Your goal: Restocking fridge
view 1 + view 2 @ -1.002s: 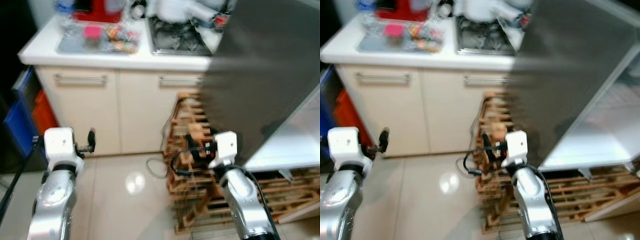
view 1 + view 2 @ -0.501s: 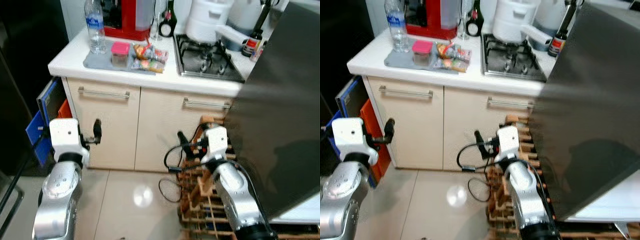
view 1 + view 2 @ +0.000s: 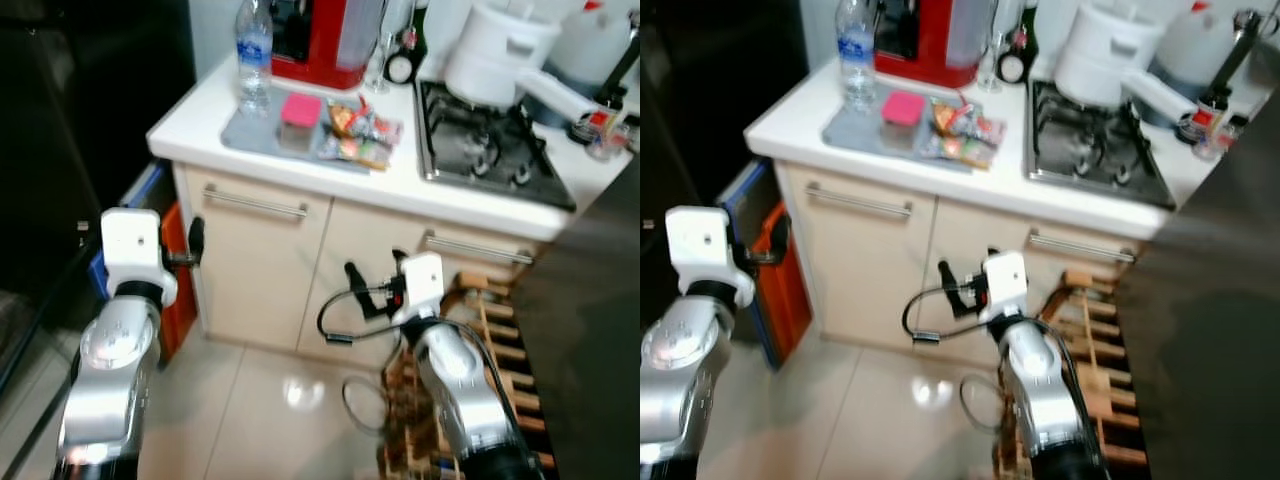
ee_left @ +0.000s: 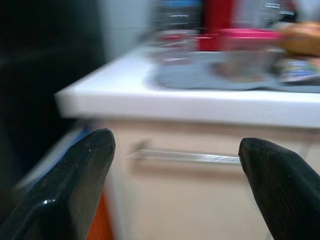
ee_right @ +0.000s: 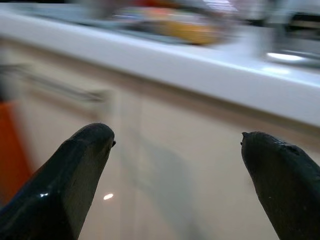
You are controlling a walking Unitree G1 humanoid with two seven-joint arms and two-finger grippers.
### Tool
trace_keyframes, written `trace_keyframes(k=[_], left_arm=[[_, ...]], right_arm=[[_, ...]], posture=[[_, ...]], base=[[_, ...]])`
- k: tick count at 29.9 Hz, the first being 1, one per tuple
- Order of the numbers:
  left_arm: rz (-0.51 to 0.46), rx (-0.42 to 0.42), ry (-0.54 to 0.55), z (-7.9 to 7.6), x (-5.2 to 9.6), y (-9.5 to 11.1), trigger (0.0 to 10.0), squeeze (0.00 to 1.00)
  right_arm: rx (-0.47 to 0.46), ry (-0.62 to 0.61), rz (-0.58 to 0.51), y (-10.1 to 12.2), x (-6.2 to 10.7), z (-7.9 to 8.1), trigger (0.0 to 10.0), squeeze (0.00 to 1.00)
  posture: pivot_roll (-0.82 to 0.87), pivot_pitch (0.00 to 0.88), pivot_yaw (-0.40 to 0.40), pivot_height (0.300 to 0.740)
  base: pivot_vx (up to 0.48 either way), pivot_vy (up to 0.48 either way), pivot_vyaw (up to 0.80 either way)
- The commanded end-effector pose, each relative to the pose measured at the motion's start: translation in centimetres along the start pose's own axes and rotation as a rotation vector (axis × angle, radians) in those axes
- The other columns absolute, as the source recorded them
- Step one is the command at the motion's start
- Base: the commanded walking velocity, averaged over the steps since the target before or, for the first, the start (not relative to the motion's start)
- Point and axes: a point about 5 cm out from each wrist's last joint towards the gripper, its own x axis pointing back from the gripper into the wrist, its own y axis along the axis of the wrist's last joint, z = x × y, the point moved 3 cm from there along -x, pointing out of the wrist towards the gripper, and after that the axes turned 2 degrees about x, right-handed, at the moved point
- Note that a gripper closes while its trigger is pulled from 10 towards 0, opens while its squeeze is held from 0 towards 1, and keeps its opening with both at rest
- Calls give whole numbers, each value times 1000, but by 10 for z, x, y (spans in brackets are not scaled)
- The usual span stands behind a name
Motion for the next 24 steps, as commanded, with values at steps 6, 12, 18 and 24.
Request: trace_keyframes(k=[6, 12, 18, 24], left_arm=[[-194, 38, 9, -5, -4, 50, 10000, 0], [-706, -59, -22, 0, 2, 192, 10000, 0], [-701, -6, -191, 1, -20, 216, 10000, 0], [-387, -105, -392, -13, -89, 184, 10000, 0]], right_arm=[[46, -90, -35, 8, 8, -20, 10000, 0], [109, -105, -222, 63, 9, -25, 10000, 0], [97, -96, -254, 77, 4, -25, 10000, 0], [38, -82, -242, 75, 2, -12, 10000, 0]], posture=[[-9, 0, -67, 740], [4, 0, -87, 740], [-12, 0, -76, 740], [-23, 0, -31, 740]], base=[[473, 0, -383], [138, 0, 0], [0, 0, 0], [0, 0, 0]])
